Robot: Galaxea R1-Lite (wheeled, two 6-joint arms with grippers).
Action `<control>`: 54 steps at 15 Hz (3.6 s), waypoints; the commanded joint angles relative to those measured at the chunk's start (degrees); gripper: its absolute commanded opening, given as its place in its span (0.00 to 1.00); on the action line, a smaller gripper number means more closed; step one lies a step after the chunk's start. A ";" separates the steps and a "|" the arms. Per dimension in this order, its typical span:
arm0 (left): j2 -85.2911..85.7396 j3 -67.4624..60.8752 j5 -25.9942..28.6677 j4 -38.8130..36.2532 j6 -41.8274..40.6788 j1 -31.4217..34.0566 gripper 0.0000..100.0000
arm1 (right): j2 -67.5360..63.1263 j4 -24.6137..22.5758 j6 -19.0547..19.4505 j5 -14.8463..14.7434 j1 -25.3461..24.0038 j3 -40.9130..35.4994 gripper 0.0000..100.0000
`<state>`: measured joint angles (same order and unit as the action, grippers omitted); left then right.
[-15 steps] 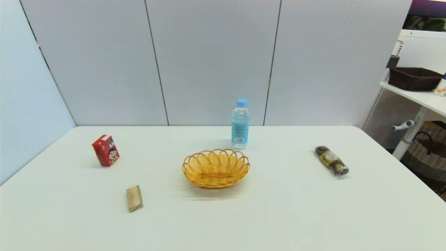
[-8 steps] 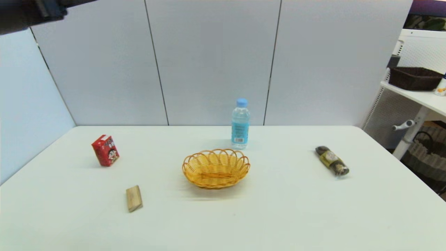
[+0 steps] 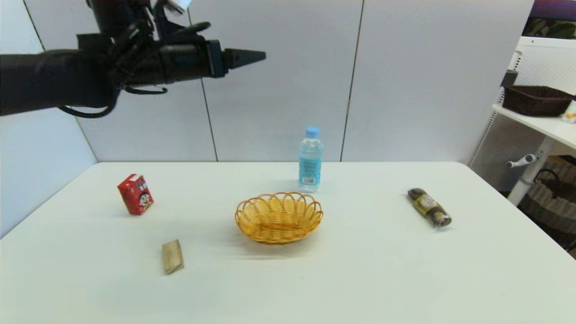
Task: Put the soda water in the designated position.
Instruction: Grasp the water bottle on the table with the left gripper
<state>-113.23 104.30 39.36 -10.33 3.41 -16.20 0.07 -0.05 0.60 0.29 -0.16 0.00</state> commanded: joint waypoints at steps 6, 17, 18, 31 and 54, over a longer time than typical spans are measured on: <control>-14.83 0.55 18.20 -8.13 -5.52 -1.03 1.00 | -0.07 -0.04 0.02 0.06 -0.02 0.00 1.00; -23.80 4.33 20.75 -10.15 -9.83 -4.72 1.00 | 0.10 -0.04 0.02 0.06 -0.02 0.00 1.00; -25.03 5.74 20.58 -10.15 -9.74 -4.63 1.00 | -0.07 -0.04 0.02 0.06 -0.02 0.09 1.00; -32.50 8.72 16.18 -15.16 -4.12 -5.51 1.00 | -0.07 -0.04 0.02 -0.03 -0.02 0.00 1.00; -36.01 9.08 11.88 -20.35 0.98 -10.25 1.00 | -0.07 -0.04 0.02 -0.03 -0.02 0.00 1.00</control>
<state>-148.62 113.25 51.37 -30.40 4.33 -26.12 0.07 -0.07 0.57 0.30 -0.16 0.02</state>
